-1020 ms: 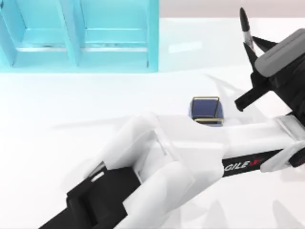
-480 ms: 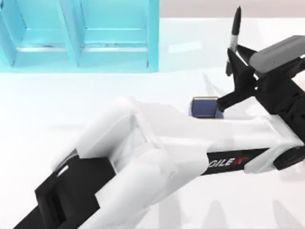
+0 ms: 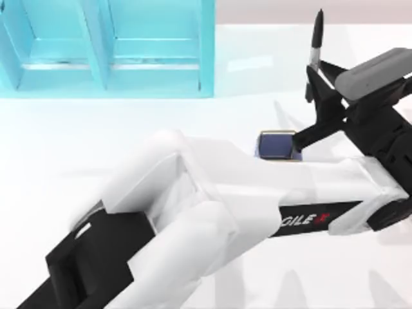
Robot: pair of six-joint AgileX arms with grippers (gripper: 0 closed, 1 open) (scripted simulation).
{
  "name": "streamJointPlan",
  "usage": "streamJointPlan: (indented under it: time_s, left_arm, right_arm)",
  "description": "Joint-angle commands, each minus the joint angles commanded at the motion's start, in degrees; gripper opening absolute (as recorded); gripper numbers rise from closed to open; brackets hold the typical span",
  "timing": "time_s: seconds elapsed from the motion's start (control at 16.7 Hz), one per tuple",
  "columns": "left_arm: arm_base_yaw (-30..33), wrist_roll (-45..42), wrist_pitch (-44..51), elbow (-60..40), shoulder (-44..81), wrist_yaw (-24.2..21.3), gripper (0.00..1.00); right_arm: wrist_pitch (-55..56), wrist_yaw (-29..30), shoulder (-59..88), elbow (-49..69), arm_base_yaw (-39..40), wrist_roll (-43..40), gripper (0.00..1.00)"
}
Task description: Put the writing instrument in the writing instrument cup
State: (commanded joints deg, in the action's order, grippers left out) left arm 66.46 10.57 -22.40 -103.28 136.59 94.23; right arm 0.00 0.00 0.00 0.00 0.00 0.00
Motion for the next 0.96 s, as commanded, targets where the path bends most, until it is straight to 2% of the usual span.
streamJointPlan:
  time_s: [0.6, 0.96]
  left_arm:
    - [0.0, 0.0, 0.0, 0.0, 0.0, 0.0, 0.98]
    - [0.0, 0.0, 0.0, 0.0, 0.0, 0.0, 1.0]
  right_arm:
    - [0.0, 0.0, 0.0, 0.0, 0.0, 0.0, 1.0]
    - [0.0, 0.0, 0.0, 0.0, 0.0, 0.0, 1.0]
